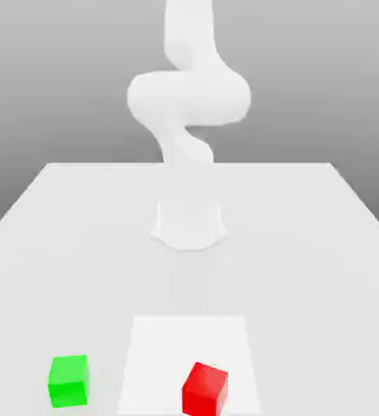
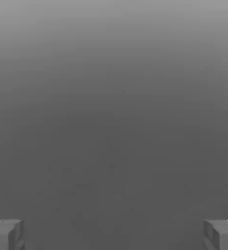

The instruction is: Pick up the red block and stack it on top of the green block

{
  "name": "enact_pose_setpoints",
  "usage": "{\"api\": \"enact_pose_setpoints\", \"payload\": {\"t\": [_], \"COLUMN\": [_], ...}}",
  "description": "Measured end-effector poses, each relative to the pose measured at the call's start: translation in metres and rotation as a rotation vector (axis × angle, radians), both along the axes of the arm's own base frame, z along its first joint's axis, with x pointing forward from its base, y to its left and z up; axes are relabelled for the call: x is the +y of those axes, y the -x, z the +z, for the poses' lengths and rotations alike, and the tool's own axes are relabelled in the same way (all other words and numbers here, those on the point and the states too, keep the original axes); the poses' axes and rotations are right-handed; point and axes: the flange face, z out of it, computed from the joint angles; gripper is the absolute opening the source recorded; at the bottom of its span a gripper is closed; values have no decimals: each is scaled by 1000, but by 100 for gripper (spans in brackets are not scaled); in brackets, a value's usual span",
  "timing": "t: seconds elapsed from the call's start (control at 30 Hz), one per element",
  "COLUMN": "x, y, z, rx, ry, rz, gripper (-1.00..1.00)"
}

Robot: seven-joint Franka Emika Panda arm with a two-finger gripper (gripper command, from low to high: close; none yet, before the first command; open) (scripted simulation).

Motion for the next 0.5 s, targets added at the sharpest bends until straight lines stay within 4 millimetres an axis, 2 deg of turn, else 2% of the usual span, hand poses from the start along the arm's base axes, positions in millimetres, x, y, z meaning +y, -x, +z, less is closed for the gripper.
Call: {"api": "enact_pose_setpoints", "payload": {"t": [0.1, 0.23, 0.37, 0.5], "x": [3, 5, 6, 6], "y": [-38, -77, -104, -120], "z": [-49, -118, -191, -266], "rx": [88, 200, 310, 419], "ry": [-5, -16, -33, -56], "rz": [-49, -107, -161, -213], "gripper": [0, 0, 0, 0]}}
